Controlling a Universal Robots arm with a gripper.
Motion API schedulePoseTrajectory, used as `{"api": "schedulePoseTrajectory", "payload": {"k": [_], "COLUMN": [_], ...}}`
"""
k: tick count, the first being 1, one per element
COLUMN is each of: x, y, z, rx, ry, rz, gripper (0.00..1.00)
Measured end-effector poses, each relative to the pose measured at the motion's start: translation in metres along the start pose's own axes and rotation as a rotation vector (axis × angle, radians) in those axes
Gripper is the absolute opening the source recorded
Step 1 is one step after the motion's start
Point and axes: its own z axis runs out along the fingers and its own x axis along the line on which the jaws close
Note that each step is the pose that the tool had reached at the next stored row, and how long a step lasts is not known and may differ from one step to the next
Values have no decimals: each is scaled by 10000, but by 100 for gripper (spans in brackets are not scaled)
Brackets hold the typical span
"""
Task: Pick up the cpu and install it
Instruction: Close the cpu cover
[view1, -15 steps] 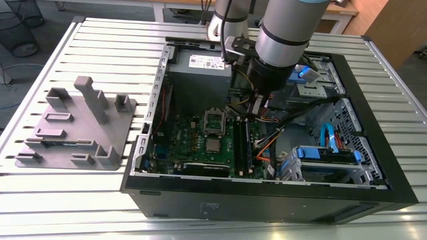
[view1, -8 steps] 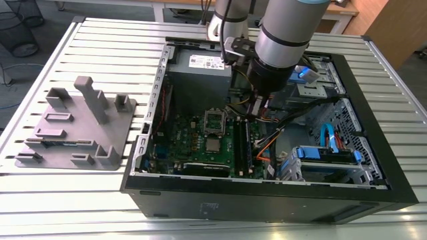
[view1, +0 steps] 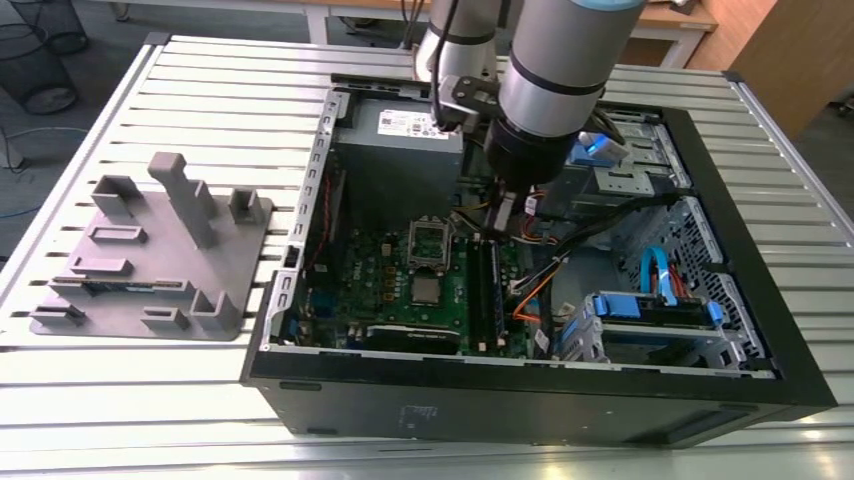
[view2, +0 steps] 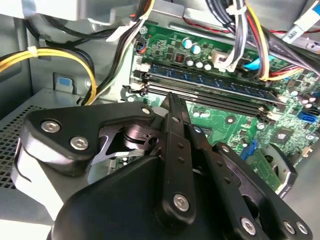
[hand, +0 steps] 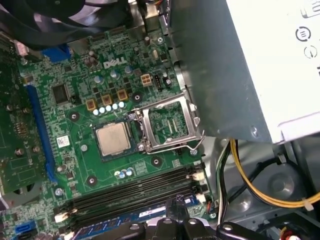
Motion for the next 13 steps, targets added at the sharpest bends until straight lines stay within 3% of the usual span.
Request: {"api": "schedulePoseTrajectory", "payload": {"k": [6, 13], "x": [-52, -49], "y": [60, 90], "z": [29, 87], "rx": [5, 15], "ry": [-8, -25], "rz": [168, 813], "gripper": [11, 11]}}
